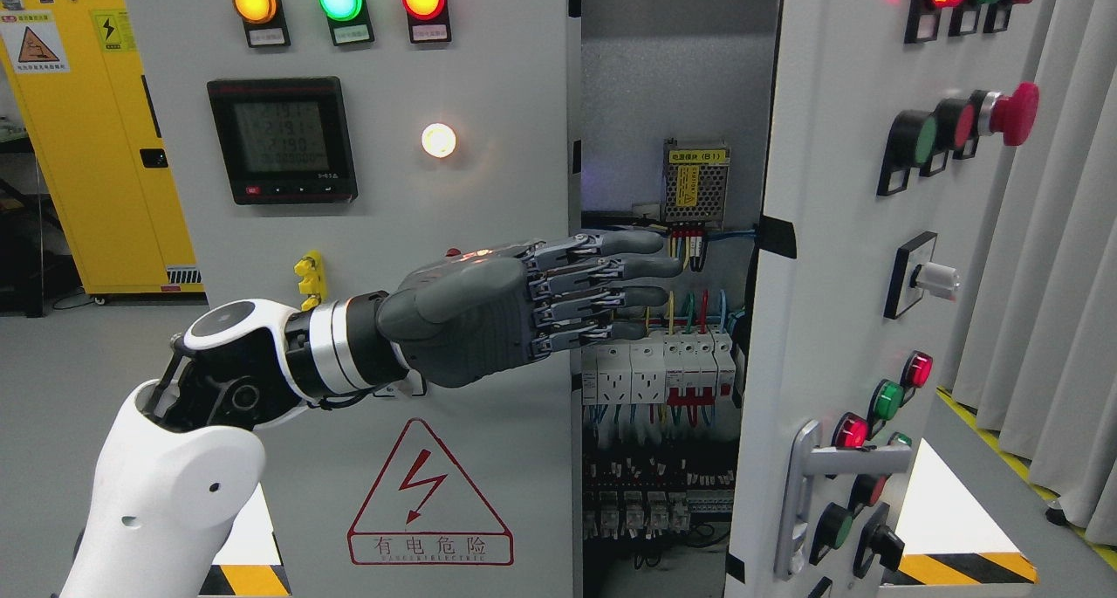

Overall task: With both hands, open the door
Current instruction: 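Reach the left hand into the gap at the push-button door's edge, then push the push-button door away with the left hand, swinging it open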

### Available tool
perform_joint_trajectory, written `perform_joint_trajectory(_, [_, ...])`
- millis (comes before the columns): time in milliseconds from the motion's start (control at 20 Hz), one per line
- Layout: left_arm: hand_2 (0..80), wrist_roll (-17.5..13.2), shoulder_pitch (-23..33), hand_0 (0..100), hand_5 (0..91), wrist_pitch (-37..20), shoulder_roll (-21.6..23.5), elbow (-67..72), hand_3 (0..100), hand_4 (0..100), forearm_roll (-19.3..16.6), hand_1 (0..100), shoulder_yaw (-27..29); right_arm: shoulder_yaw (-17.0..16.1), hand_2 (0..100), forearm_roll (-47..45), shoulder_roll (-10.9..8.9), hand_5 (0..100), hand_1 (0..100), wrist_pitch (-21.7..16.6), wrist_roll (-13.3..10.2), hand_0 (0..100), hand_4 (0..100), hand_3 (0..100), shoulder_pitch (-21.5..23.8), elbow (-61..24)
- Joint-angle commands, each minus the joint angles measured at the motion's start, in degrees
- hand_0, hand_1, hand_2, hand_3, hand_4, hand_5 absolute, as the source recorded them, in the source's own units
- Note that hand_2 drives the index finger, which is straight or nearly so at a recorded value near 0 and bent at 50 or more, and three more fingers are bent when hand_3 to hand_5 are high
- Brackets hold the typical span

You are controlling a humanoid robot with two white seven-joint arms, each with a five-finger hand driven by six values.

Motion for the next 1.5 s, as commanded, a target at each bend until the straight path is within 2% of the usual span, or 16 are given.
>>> perform_joint_trajectory(0, [0.0, -0.05, -2.70, 12, 0.0, 0.03, -7.97, 8.67, 0, 0, -0.13, 56, -3.31, 1.32, 4, -1.58, 1.05, 0, 50, 0.00, 0.01, 0, 0, 0, 0.35, 0.05])
perform_joint_trajectory(501, [0.0, 0.30, -3.66, 12, 0.0, 0.03, -14.83, 9.91, 0, 0, -1.36, 56, -4.36, 1.32, 4, -1.58, 1.05, 0, 50, 0.00, 0.01, 0, 0, 0, 0.35, 0.05])
perform_joint_trajectory(851, [0.0, 0.30, -3.84, 12, 0.0, -0.06, -17.47, 11.13, 0, 0, -2.94, 56, -5.94, 1.41, 4, -1.58, 1.05, 0, 50, 0.00, 0.01, 0, 0, 0, 0.35, -0.04])
perform_joint_trajectory(1452, [0.0, 0.30, -4.72, 12, 0.0, -0.06, -21.51, 12.54, 0, 0, -2.68, 56, -5.77, 1.58, 4, -1.58, 0.97, 0, 50, 0.00, 0.01, 0, 0, 0, 0.35, 0.05])
